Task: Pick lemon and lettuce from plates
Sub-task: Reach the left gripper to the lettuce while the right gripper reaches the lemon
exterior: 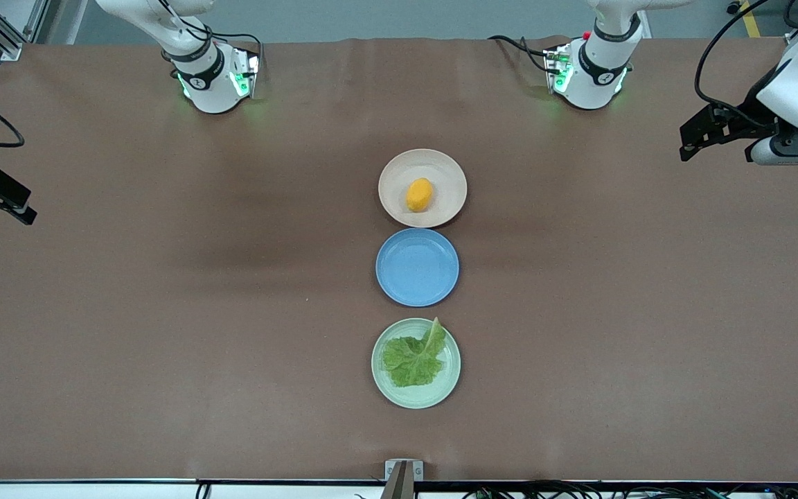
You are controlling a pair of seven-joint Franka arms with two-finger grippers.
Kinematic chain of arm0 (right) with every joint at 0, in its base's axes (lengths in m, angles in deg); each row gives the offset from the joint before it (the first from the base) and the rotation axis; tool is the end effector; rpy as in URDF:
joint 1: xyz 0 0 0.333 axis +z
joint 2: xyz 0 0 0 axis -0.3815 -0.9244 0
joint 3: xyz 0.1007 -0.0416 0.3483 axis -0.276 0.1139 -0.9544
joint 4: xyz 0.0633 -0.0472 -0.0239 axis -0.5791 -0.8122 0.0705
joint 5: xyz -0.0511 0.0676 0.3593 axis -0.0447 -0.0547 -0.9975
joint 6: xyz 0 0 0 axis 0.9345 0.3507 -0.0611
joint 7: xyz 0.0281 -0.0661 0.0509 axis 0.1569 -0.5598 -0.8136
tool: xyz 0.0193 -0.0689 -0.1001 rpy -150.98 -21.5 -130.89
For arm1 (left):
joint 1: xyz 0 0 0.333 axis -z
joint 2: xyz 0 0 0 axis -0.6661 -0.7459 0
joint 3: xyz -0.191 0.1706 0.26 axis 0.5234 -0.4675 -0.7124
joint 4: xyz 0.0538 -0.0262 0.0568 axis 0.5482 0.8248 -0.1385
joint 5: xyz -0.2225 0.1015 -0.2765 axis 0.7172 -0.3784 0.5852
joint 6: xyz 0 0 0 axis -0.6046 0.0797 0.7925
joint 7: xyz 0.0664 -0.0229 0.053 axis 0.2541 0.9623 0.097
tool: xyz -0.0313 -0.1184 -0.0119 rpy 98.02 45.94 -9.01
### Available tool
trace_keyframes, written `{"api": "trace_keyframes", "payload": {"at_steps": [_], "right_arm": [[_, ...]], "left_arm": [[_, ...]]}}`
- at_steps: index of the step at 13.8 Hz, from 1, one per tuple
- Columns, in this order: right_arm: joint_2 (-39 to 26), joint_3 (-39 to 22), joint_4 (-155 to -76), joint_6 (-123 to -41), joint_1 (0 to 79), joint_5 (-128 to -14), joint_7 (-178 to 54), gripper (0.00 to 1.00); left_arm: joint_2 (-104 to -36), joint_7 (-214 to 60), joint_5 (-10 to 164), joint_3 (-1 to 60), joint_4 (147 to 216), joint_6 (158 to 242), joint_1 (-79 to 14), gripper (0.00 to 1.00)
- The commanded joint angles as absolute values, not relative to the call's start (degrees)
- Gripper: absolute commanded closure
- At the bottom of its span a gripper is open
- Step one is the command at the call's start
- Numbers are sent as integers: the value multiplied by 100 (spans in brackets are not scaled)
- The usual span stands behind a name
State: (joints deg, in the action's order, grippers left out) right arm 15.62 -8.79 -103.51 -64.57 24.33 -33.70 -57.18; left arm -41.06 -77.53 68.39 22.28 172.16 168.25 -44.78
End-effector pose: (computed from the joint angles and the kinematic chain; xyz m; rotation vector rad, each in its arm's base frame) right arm 0.5574 -0.0284 0.6793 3.1204 -0.0741 0.2541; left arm 0.4948 -0.0734 0.6820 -3.1351 0.0541 0.0279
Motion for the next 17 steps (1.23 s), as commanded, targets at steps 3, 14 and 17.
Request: {"api": "trace_keyframes", "payload": {"at_steps": [3, 14, 17], "right_arm": [[1544, -918, -10295, -6437, 2410, -3308, -5748, 0], [1570, -927, -10444, -5963, 3382, -3334, -4418, 0], [1570, -927, -10926, -6198, 4796, -3334, -2564, 0]], "left_arm": [[-4228, -7721, 6786, 2254, 16985, 16710, -4467, 0], [-6370, -7213, 6181, 2447, 16835, 18324, -2781, 0], [-7048, -7097, 6145, 2447, 16835, 19239, -2621, 0]]}}
